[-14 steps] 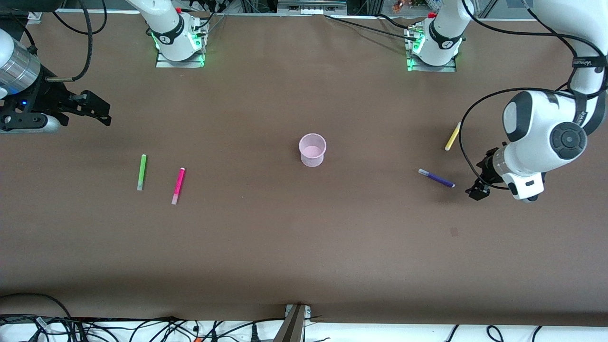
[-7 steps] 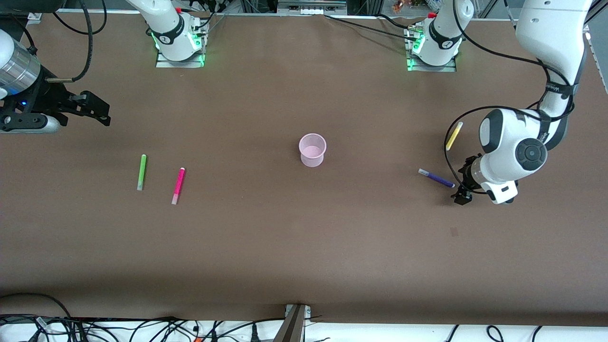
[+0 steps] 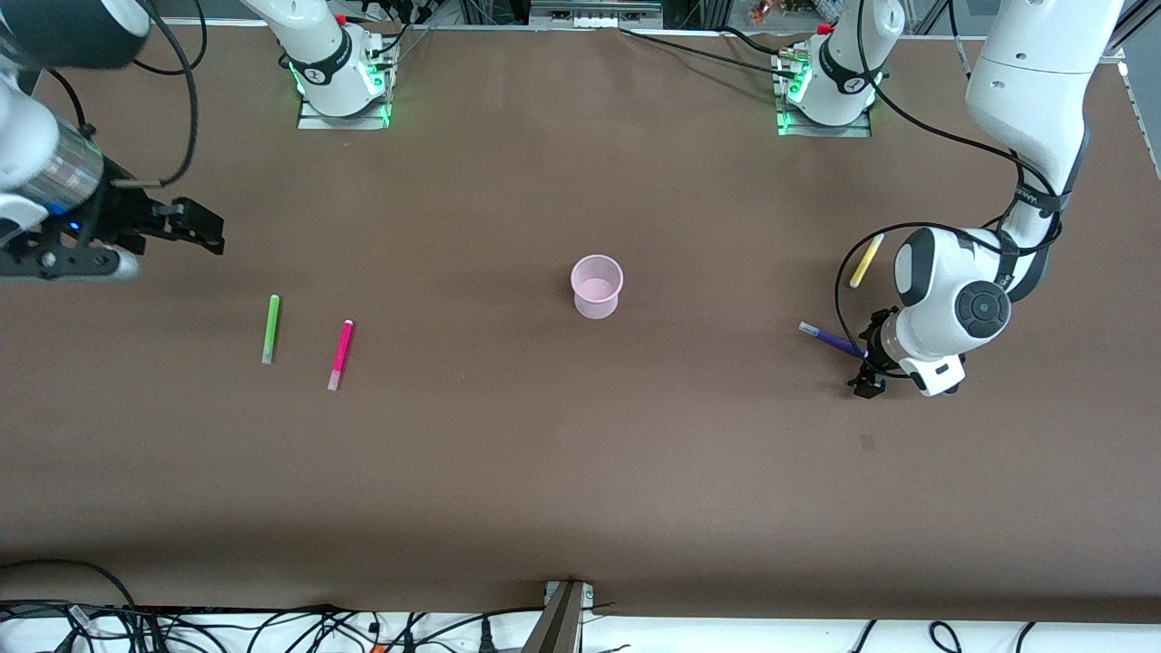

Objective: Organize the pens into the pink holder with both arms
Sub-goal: 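Grasp the blue marker with the left gripper while the right gripper reaches the pink marker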

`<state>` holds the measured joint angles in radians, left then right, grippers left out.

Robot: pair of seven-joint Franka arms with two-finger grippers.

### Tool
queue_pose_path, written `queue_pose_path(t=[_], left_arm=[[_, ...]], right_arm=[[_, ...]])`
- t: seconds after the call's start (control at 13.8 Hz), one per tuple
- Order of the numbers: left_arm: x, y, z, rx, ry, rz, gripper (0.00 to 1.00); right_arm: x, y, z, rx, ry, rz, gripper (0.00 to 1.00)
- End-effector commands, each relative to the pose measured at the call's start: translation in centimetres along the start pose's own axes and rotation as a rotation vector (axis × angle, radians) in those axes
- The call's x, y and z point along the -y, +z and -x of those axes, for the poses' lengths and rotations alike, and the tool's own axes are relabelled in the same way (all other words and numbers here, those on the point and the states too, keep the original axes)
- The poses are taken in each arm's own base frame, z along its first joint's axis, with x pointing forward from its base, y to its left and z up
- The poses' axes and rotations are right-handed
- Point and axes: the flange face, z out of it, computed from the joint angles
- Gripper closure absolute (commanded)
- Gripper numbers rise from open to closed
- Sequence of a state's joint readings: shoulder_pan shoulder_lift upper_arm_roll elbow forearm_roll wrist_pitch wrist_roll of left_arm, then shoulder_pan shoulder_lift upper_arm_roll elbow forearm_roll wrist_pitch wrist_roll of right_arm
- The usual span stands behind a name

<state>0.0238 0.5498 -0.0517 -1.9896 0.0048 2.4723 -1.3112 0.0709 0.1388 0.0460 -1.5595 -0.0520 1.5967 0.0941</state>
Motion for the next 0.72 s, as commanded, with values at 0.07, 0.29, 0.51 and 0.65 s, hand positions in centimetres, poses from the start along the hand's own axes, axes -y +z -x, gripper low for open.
queue_pose_path(t=[0.07, 0.29, 0.51, 0.65], left_arm=[[1.2, 0.5, 0.4, -0.019, -0.007, 0.014, 0.04], [1.5, 0.0, 0.5, -0.020, -0.016, 0.017, 0.23], [1.9, -0.3, 0.4, -0.020, -0.020, 0.017, 0.30], [2.2, -0.3, 0.4, -0.019, -0.024, 0.014, 0.35]], right_arm=[[0.4, 3.3, -1.7, 0.059, -0.012, 0.029, 0.00], [0.8, 3.4, -1.6, 0.060, -0.006, 0.023, 0.00], [1.6, 5.1, -1.1, 0.068, -0.011, 0.014, 0.00], [2.2, 7.1, -1.8, 0.046, -0.008, -0.009, 0.00]])
